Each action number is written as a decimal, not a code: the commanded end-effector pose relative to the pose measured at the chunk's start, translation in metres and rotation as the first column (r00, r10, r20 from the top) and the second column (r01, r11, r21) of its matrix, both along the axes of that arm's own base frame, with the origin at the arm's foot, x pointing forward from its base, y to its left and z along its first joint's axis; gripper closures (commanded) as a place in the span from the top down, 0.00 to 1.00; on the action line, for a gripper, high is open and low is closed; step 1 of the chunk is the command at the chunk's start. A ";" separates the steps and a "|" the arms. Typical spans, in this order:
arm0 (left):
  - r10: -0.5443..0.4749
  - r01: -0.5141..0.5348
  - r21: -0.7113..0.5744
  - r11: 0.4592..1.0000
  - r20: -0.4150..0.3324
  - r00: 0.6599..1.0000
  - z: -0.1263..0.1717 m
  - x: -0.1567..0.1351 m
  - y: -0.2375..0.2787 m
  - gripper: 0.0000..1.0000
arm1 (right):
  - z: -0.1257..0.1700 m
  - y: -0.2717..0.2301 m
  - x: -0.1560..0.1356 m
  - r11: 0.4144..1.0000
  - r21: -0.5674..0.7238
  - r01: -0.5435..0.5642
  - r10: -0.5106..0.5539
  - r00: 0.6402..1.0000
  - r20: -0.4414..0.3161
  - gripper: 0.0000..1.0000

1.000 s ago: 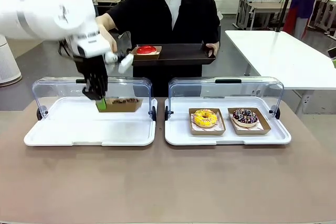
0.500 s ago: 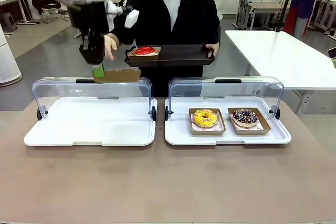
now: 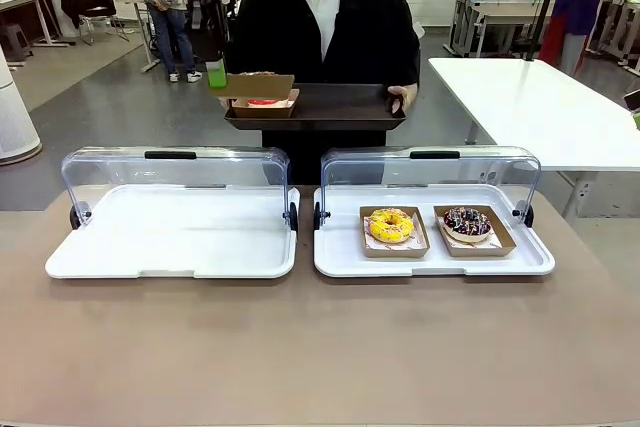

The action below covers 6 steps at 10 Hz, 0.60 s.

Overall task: Provide the desired donut to the person.
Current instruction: Pick up and lift the Paper togo box containing the Donut pointed at by the person.

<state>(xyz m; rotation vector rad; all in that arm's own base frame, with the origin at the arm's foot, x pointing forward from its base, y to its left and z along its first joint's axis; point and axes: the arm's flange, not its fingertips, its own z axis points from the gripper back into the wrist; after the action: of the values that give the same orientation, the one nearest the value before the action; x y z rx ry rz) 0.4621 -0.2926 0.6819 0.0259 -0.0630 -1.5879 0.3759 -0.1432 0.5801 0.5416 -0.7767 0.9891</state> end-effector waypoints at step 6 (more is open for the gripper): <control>-0.102 0.102 -0.020 0.995 0.038 0.994 0.002 0.053 0.013 0.00 | 0.001 0.000 0.002 1.000 0.026 -0.013 0.012 1.000 0.021 1.00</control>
<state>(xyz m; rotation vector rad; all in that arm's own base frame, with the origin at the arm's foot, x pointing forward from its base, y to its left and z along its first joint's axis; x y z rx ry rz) 0.5156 -0.2760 0.6863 0.0225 -0.1221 -1.7099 0.3759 -0.1434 0.5801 0.5415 -0.7769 0.9888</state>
